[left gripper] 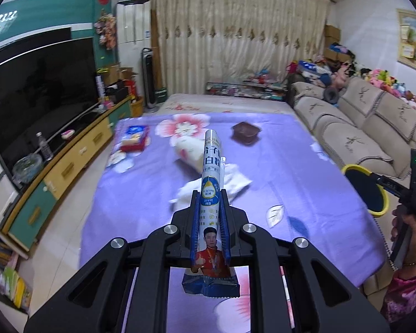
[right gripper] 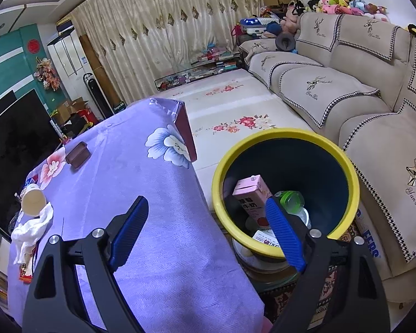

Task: Collect trash
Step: 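Carry the printed tube over the bin and open the left gripper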

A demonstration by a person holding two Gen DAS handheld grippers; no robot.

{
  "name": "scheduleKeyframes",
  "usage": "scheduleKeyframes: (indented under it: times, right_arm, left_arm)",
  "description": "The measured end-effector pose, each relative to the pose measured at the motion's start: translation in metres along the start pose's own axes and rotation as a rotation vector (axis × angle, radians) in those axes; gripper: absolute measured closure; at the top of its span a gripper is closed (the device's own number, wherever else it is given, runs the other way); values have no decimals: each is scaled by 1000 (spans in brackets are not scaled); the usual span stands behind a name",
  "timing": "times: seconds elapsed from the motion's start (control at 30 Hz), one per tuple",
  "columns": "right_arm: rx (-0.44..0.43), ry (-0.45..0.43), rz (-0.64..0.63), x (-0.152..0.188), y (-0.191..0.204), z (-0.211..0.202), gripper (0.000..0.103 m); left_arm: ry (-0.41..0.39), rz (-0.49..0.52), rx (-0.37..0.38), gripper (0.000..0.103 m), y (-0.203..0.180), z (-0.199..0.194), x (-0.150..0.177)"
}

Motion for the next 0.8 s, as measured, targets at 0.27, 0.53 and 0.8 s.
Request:
scheduleKeyframes:
  times: [0.27, 0.53, 0.8]
  right_arm:
    - [51, -39, 34, -10, -34, -19, 21]
    - [157, -72, 78, -17, -87, -32, 21]
    - [236, -77, 120, -16, -130, -33, 21]
  left_arm:
    - [26, 27, 201, 89, -73, 43, -10]
    - [61, 117, 425, 89, -194, 94, -19]
    - [132, 228, 605, 89, -322, 146, -15]
Point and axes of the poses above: each gripper's, at about its wrist camera, not at the fingertips, and z roughly the way its jaws point, y to its left, x to its underside, the point moved 4 cm from there along z, roughly the way its jaws point, and after that the axes turned 13 degrees about -y, right-handed, at the moved point
